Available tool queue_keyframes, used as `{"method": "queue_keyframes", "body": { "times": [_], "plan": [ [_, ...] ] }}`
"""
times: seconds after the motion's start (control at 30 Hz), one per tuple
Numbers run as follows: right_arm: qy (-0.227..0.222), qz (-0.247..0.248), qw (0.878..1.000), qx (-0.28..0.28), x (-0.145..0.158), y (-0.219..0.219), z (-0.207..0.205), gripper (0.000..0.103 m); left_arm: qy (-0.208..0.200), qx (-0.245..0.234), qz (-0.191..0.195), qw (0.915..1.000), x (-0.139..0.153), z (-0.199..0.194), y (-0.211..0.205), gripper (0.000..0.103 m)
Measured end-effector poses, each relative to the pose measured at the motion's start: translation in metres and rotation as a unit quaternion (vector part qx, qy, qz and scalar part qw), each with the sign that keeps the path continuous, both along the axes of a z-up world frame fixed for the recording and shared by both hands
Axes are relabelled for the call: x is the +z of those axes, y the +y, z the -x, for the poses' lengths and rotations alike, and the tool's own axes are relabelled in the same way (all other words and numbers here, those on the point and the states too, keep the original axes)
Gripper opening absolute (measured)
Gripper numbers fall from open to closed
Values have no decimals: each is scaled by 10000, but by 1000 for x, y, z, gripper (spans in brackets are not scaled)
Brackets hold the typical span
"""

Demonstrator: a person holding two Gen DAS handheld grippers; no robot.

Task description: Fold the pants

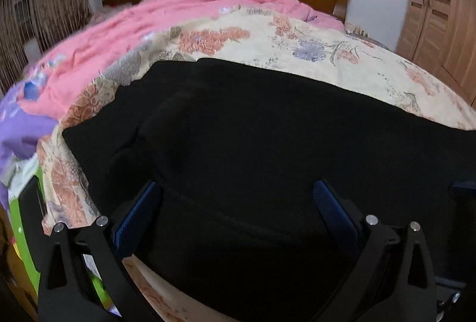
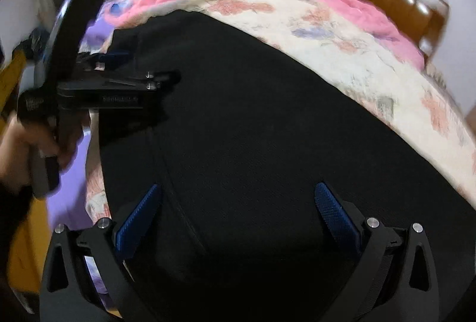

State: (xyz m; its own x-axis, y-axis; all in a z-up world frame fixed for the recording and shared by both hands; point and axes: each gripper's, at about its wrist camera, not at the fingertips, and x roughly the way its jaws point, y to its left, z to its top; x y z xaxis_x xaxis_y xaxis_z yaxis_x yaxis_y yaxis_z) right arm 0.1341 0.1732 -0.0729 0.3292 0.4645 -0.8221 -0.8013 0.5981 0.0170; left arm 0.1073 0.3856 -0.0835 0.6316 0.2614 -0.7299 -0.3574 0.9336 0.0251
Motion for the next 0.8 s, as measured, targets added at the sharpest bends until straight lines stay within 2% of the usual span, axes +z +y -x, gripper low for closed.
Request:
{"method": "queue_keyframes", "body": {
  "times": [0.13,0.23,0.27,0.3,0.37,0.4,0.43,0.47,0.5,0.57,0.6,0.7,0.73,0.8],
  "plan": [
    [-104,2,9999,-10,0,-2,2,99,-48,195,-56,9998,-1,1,-2,102],
    [-60,-57,10000,-21,0,-6,0,99,-275,345,19,9990,14,20,-7,101],
    [-69,-57,10000,-22,0,-9,0,99,-519,351,231,9978,21,33,-6,101],
    [-81,-43,10000,-22,1,-9,0,99,-912,313,714,9928,29,56,0,101],
    [-133,13,9999,-91,3,-9,2,99,-1315,545,1438,9793,30,84,20,101],
    [-160,84,9997,-193,5,-7,6,99,-1547,861,1830,9670,28,110,38,101],
    [-173,188,9993,-278,7,-1,9,99,-1662,1010,2021,9599,26,127,50,101],
    [-201,229,9994,-187,12,9,16,99,-1690,1108,2115,9562,24,141,61,101],
    [-315,197,9993,14,18,20,25,99,-1610,1212,2081,9571,22,152,70,101],
    [-774,206,9957,469,29,51,45,99,-1283,1494,1619,9670,22,172,86,101],
    [-900,249,9934,672,32,70,53,98,-1215,1522,1549,9686,22,176,89,101],
    [-808,331,9909,1024,29,115,59,98,-1199,1474,1692,9671,22,185,93,101],
    [-865,396,9897,1071,26,126,62,95,-1194,1401,1730,9676,23,184,92,101],
    [-857,478,9895,1058,18,142,57,83,-1095,1249,1723,9709,22,180,85,101]
  ]
}}
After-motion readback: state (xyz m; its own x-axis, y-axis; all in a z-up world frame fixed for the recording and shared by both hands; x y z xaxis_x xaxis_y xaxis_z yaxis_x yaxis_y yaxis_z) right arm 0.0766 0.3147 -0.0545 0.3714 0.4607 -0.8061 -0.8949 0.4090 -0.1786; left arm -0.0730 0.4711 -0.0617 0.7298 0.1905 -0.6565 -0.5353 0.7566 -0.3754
